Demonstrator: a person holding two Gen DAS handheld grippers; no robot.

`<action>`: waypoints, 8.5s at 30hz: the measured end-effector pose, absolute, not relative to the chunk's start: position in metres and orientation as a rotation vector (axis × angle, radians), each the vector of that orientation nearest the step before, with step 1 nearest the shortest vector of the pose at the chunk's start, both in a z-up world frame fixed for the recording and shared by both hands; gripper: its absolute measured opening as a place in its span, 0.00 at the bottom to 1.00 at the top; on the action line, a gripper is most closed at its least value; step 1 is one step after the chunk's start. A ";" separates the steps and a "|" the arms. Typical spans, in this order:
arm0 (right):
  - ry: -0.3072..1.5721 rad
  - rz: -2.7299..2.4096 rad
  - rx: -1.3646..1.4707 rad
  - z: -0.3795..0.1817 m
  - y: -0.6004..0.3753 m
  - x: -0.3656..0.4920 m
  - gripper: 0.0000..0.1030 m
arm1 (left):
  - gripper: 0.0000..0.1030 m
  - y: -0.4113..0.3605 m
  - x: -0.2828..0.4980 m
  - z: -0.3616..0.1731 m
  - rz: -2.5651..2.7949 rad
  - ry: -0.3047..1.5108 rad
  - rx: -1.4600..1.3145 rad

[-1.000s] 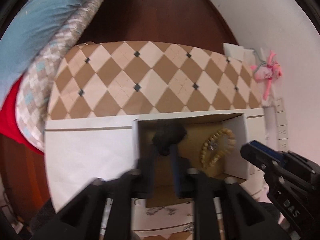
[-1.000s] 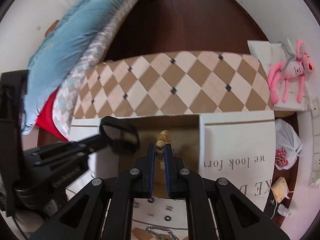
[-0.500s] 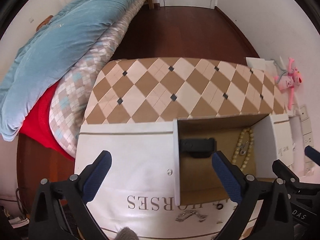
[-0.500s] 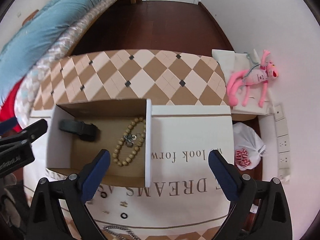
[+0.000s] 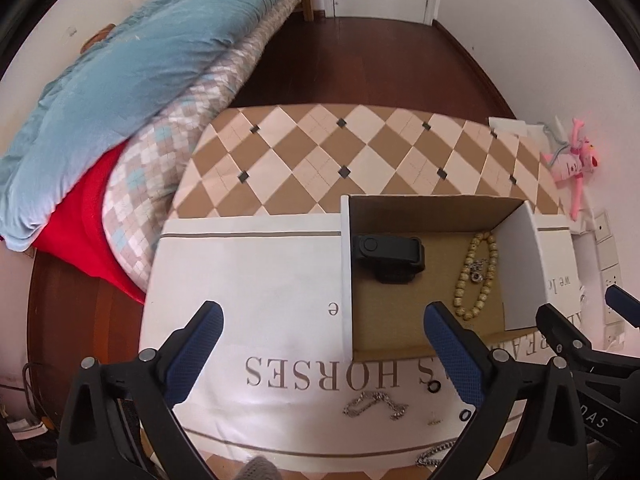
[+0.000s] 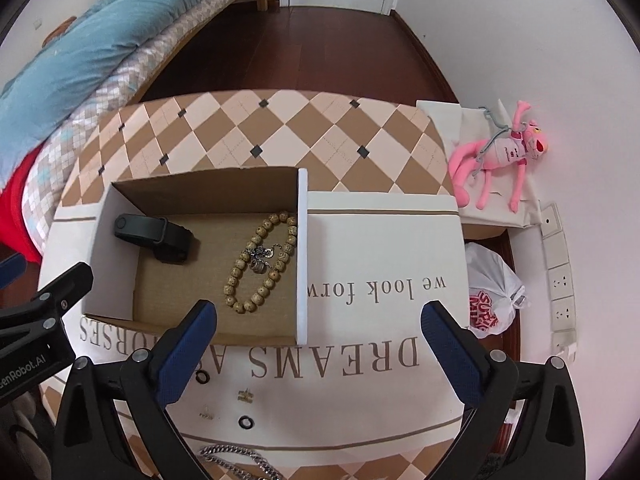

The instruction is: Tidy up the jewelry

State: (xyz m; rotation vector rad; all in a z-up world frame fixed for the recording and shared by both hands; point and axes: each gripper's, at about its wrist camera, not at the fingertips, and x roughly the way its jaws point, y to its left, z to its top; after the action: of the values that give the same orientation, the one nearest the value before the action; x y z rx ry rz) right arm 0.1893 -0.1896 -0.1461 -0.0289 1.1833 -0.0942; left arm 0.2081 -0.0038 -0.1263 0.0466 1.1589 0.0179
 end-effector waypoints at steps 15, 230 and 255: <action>0.999 -0.110 -0.036 -0.066 -0.188 0.124 1.00 | 1.00 0.000 0.150 -0.065 -0.008 1.035 0.008; 0.980 0.225 0.356 -0.068 -0.198 0.179 0.07 | 0.04 -0.007 0.235 -0.123 -0.325 1.228 -0.192; 1.178 -0.012 0.038 -0.138 -0.191 0.203 1.00 | 1.00 0.012 0.229 -0.133 -0.020 1.175 0.006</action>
State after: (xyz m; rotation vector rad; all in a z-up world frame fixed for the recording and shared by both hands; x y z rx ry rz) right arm 0.2030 -0.1913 -0.1376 0.0377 1.1783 -0.0118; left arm 0.2288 0.0123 -0.1334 0.0064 1.1746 -0.0199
